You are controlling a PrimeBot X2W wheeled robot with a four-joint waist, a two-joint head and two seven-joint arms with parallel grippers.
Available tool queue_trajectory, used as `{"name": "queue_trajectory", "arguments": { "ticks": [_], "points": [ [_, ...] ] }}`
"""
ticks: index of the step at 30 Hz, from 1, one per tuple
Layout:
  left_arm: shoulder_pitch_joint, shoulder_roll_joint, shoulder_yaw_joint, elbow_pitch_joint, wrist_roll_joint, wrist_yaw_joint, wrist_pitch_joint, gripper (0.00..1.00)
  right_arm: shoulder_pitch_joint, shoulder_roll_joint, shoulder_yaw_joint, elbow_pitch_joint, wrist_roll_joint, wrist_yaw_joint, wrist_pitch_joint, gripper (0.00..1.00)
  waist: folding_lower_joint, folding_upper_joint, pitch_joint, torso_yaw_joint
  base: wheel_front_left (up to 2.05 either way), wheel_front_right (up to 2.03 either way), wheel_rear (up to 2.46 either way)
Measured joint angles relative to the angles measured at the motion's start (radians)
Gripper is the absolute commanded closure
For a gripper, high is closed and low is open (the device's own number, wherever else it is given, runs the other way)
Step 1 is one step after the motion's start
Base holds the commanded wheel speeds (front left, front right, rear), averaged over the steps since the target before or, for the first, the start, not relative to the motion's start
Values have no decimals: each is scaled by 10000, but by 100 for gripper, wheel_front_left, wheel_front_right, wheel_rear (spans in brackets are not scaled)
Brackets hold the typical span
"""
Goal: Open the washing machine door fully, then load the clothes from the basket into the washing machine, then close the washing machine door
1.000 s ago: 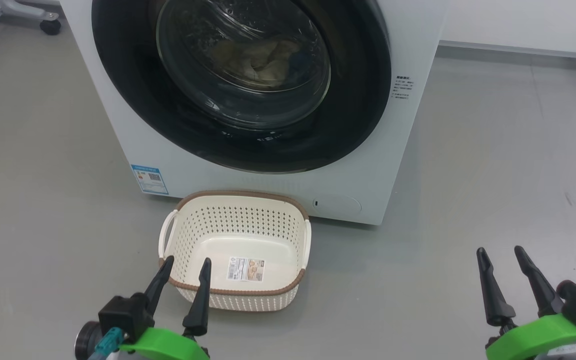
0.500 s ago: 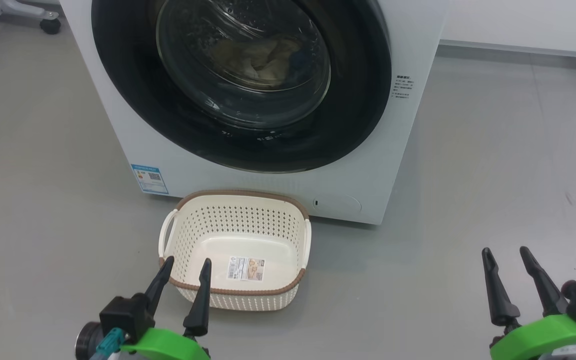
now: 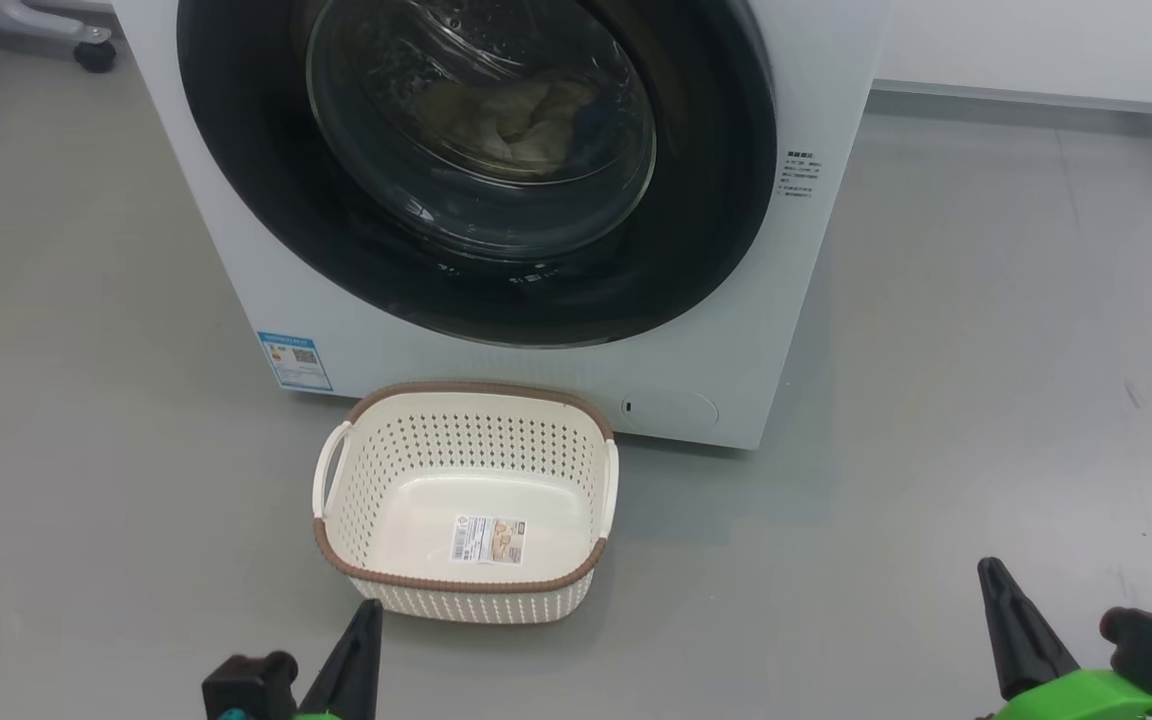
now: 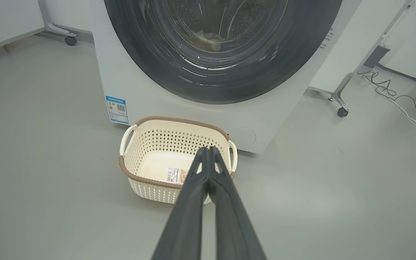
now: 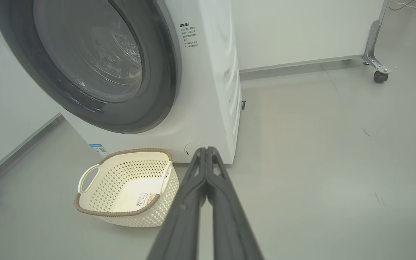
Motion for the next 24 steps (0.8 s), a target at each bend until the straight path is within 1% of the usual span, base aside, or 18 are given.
{"name": "queue_trajectory", "arguments": {
  "ticks": [24],
  "points": [
    [-22,-201,813,-2,-2349,-268,535,100,-291,0,-15,347,2694,0,422,100,0,0,29,-287,0,0,0]
  ]
}}
